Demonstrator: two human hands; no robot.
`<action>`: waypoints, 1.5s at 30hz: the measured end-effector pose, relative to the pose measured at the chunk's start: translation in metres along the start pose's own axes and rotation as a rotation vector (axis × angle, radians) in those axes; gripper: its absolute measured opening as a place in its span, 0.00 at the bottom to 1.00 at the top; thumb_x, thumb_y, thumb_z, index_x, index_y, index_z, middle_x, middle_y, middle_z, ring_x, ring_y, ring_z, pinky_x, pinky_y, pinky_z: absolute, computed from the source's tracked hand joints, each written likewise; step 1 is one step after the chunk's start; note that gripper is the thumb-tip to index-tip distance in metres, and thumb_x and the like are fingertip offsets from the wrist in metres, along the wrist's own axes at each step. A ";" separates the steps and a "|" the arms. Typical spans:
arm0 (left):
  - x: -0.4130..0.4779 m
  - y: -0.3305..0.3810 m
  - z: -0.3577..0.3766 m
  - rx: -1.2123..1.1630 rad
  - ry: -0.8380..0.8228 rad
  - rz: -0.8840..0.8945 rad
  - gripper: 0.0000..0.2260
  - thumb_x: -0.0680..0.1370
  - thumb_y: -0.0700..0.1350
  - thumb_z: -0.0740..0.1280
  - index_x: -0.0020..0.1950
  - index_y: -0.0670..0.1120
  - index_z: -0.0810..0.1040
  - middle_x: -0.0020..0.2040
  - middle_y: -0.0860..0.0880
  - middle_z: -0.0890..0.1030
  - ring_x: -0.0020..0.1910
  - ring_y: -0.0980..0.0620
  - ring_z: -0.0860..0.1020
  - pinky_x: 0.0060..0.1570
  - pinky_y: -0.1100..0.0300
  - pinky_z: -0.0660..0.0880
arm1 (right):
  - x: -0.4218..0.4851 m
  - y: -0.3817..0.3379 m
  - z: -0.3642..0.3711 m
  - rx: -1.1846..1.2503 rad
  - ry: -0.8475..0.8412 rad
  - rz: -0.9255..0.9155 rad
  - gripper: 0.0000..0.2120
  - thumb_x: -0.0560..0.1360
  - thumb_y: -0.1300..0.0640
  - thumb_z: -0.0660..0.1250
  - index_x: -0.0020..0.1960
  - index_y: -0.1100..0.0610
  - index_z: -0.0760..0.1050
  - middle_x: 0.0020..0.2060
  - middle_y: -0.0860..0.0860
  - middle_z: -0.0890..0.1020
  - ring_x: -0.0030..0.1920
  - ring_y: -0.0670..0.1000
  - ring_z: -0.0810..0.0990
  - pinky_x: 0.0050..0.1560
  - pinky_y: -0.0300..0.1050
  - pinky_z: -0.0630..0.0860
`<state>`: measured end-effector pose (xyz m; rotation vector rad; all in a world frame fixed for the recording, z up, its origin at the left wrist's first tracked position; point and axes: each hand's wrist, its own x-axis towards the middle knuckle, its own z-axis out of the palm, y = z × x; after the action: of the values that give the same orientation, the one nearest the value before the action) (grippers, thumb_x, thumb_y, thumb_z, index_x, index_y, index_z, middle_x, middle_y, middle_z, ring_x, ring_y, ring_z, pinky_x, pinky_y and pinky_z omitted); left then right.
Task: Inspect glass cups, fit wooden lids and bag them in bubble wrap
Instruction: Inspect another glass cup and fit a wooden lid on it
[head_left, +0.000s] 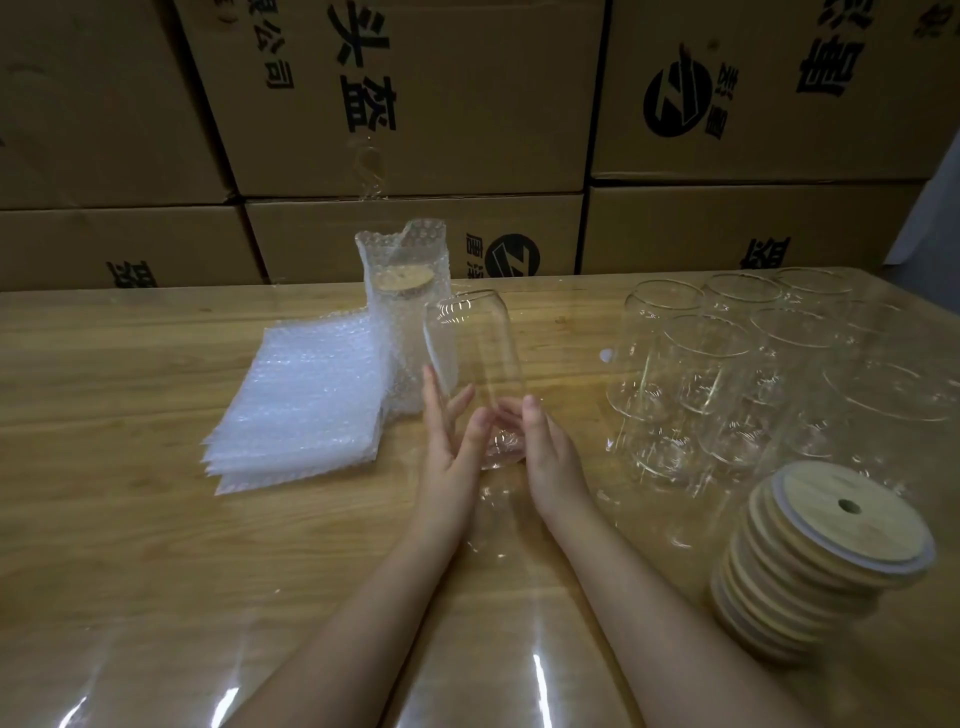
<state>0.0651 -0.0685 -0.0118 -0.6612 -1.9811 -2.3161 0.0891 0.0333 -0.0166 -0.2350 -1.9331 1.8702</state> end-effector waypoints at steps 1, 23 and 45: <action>0.000 0.000 0.001 0.036 0.004 0.028 0.30 0.76 0.55 0.63 0.69 0.69 0.47 0.69 0.47 0.70 0.66 0.54 0.74 0.59 0.65 0.72 | -0.002 0.000 0.001 -0.014 -0.011 -0.027 0.25 0.68 0.30 0.51 0.53 0.43 0.75 0.47 0.37 0.82 0.56 0.40 0.80 0.62 0.47 0.74; -0.001 -0.003 0.004 -0.012 -0.167 -0.035 0.30 0.75 0.59 0.59 0.75 0.48 0.63 0.58 0.56 0.81 0.53 0.53 0.80 0.44 0.58 0.79 | 0.012 -0.010 -0.012 0.547 -0.106 0.256 0.20 0.80 0.42 0.54 0.72 0.33 0.59 0.66 0.55 0.76 0.65 0.60 0.75 0.62 0.64 0.72; 0.000 0.030 0.007 0.893 -0.126 0.268 0.23 0.79 0.55 0.52 0.75 0.59 0.64 0.78 0.62 0.44 0.78 0.49 0.45 0.70 0.55 0.51 | 0.002 -0.007 0.010 0.257 -0.120 0.050 0.20 0.81 0.46 0.55 0.72 0.41 0.63 0.65 0.38 0.75 0.60 0.38 0.77 0.49 0.29 0.75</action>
<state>0.0760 -0.0676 0.0168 -0.8897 -2.4562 -1.0698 0.0846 0.0239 -0.0089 -0.0936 -1.7506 2.1855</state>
